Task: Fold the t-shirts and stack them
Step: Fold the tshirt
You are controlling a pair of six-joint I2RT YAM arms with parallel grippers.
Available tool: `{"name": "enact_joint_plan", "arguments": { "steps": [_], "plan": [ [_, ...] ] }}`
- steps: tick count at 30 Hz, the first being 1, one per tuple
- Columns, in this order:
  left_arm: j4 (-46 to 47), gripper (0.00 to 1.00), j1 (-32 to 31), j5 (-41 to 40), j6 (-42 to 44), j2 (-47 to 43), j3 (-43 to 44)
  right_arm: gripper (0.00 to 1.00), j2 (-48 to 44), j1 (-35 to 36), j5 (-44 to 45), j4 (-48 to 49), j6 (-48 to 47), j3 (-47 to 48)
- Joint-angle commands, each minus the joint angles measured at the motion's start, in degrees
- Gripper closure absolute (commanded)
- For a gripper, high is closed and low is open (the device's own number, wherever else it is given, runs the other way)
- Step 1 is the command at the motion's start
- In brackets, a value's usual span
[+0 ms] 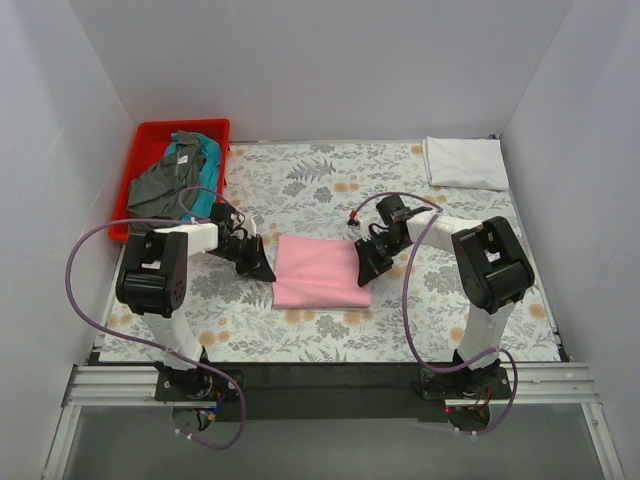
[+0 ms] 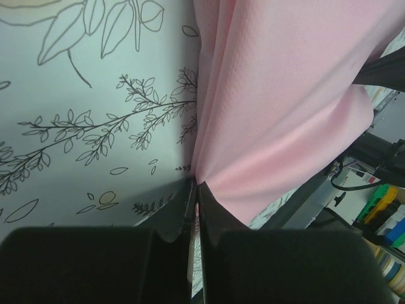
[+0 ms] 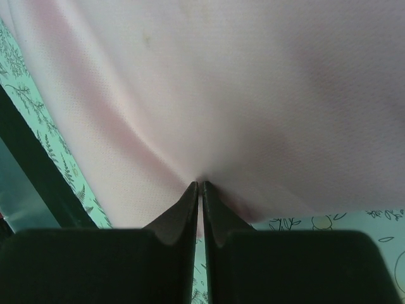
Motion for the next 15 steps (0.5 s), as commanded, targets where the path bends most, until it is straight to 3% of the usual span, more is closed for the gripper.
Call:
{"name": "enact_joint_plan", "arguments": {
  "steps": [1, 15],
  "plan": [
    [2.0, 1.0, -0.5, -2.8, 0.5, 1.6, 0.6, 0.87, 3.6, 1.1, 8.8, 0.6, -2.9, -0.5],
    [5.1, 1.0, -4.1, 0.6, -3.6, 0.3, 1.2, 0.78, 0.8, 0.5, 15.1, -0.6, -6.1, 4.4]
  ]
}}
